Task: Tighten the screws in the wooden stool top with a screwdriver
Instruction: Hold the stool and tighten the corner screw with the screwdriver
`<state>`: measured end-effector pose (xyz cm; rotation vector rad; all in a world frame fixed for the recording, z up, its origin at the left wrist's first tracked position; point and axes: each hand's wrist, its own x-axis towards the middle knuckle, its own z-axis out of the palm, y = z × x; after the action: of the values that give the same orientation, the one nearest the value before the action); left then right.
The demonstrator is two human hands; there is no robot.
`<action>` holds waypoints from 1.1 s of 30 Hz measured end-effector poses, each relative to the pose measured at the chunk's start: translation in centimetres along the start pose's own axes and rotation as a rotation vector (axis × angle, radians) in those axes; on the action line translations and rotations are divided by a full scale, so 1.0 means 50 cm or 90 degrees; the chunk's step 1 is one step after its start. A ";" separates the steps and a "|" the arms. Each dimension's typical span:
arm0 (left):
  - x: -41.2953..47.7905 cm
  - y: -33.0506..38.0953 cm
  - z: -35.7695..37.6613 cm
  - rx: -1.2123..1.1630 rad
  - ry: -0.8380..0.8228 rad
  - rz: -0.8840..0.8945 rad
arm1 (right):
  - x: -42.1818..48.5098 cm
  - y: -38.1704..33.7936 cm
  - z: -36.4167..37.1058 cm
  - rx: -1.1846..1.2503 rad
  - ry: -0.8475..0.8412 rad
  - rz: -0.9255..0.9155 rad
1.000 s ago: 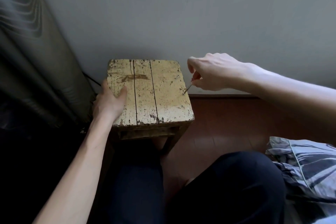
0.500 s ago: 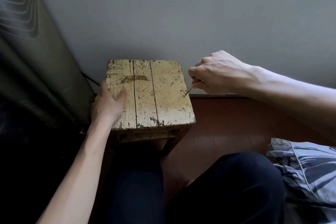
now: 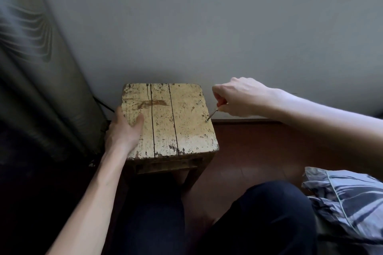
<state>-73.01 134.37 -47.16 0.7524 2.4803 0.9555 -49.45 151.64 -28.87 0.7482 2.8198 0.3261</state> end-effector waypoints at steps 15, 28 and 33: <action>0.011 -0.004 0.007 0.021 0.005 -0.002 | 0.001 0.014 0.023 -0.095 0.033 -0.064; -0.004 0.006 -0.003 -0.008 0.000 0.009 | 0.015 0.003 -0.008 0.016 -0.043 -0.011; 0.001 0.003 -0.002 -0.004 -0.005 -0.001 | 0.022 0.012 -0.006 -0.174 0.028 -0.178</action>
<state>-73.05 134.43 -47.01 0.7515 2.4700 0.9572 -50.20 152.66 -28.58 0.2889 2.7884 0.6660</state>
